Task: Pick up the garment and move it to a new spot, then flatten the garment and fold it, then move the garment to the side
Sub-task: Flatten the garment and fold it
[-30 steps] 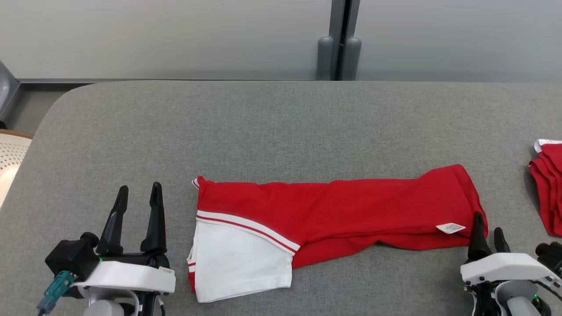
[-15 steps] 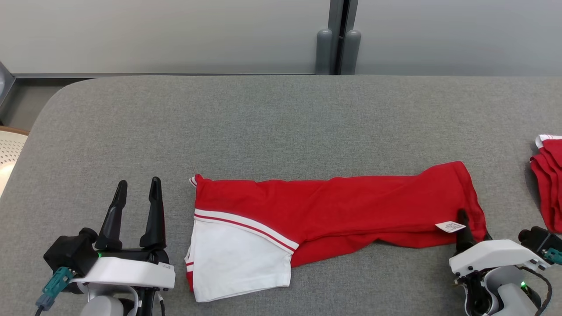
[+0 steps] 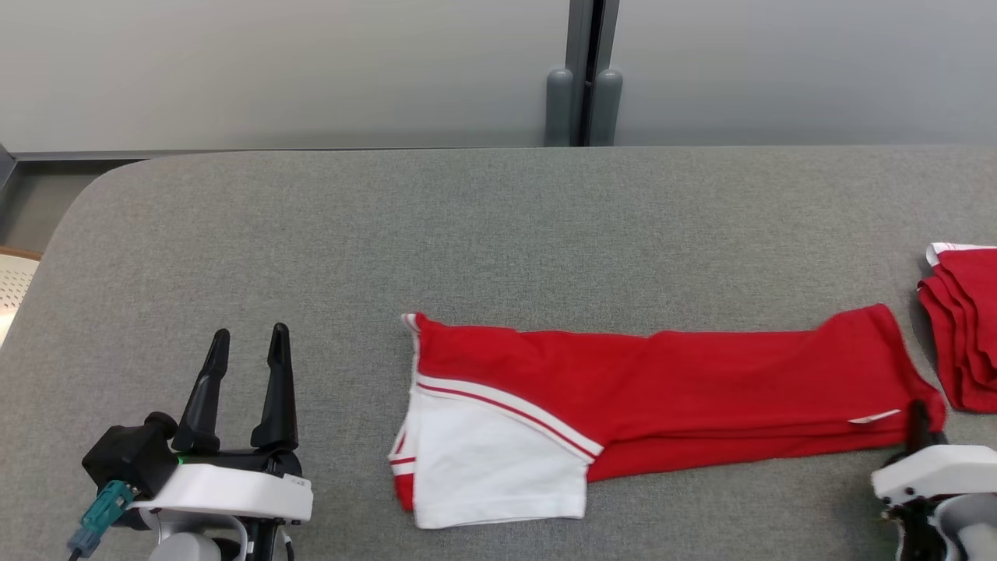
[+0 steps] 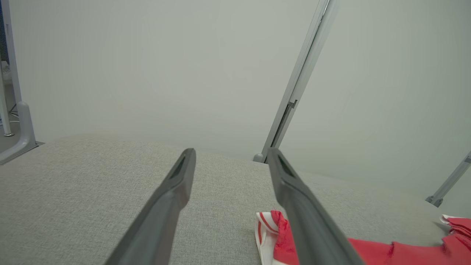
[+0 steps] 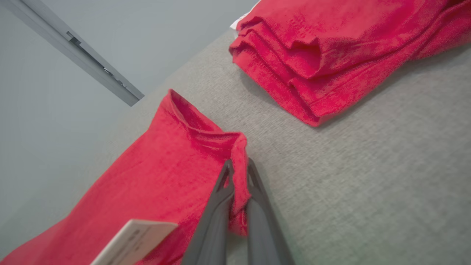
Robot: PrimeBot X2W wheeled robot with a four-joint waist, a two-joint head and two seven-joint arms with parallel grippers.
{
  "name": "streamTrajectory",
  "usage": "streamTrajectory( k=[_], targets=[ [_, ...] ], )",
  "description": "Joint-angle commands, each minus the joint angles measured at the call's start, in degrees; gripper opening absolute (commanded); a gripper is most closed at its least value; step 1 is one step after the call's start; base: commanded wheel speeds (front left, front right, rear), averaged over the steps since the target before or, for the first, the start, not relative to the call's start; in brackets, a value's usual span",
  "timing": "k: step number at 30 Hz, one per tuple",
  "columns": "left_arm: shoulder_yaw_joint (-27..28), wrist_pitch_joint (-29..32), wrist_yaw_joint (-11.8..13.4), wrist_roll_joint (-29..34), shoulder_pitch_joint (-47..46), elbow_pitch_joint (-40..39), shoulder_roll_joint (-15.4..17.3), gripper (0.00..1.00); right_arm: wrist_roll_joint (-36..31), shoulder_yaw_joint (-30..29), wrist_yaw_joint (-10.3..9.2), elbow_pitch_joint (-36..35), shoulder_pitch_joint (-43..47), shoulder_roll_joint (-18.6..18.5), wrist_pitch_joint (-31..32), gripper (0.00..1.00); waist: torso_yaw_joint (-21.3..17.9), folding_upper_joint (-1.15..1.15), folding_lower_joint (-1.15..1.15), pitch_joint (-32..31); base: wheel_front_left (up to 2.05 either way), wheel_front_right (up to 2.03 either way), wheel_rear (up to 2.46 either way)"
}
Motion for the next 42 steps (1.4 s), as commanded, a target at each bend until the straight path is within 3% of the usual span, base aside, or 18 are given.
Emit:
streamTrajectory(
  k=[1, 5, 11, 16, 21, 29, 35, 42],
  targets=[
    [0.0, 0.0, -0.1, -0.3, 0.0, 0.0, 0.2, 1.0, -0.6, -1.9, -0.03, 1.2, -0.4, -2.3, -1.0, 0.0, -0.1, 0.0, 0.0, -0.1, 0.0, 0.0, 0.0],
    [0.1, 0.0, -0.1, -0.6, 0.0, 0.1, 0.2, 1.0, -3.4, -7.5, -0.02, 4.5, -1.8, -5.4, -2.2, 0.0, -0.4, 0.0, 0.0, -0.2, 0.0, 0.0, 0.0],
    [0.1, 0.0, -0.1, -1.3, -0.1, 0.4, 0.2, 1.0, -5.4, -8.6, 0.0, -0.5, -2.5, -2.2, -2.4, 0.0, -0.9, 0.0, 0.0, -0.5, 0.0, 0.0, 0.0],
    [-0.1, 0.0, -0.1, -1.6, 0.3, 0.9, 0.2, 1.0, -2.4, -4.0, 0.0, -9.2, -0.3, 1.3, -0.7, 0.0, -1.1, 0.0, 0.0, -1.7, 0.0, 0.0, 0.0],
    [0.4, 0.0, -0.1, -1.7, 1.2, 1.3, 0.2, 1.0, 1.4, 2.6, 0.0, -22.3, 3.1, 3.2, 2.6, 0.0, -1.5, 0.0, 0.0, -3.1, 0.0, 0.0, 0.0],
    [-0.1, 0.0, -0.1, -2.6, 1.7, 1.8, 0.2, 1.0, 3.2, 10.2, 0.0, -34.1, 6.4, 5.0, 7.3, 0.0, -1.2, 0.0, 0.0, -4.2, 0.0, 0.0, 0.0],
    [0.2, 0.0, -0.1, -3.3, 2.1, 2.8, 0.2, 1.0, 4.4, 16.8, 0.0, -39.9, 8.3, 6.2, 10.8, 0.0, 0.2, 0.0, 0.0, -4.7, 0.0, 0.0, 0.0],
    [-0.6, 0.0, -0.1, -3.5, 1.6, 3.3, 0.2, 1.0, 5.1, 25.7, 0.0, -40.0, 10.1, 6.6, 11.8, 0.0, 2.7, 0.0, 0.0, -3.9, 0.0, 0.0, 0.0]
  ],
)
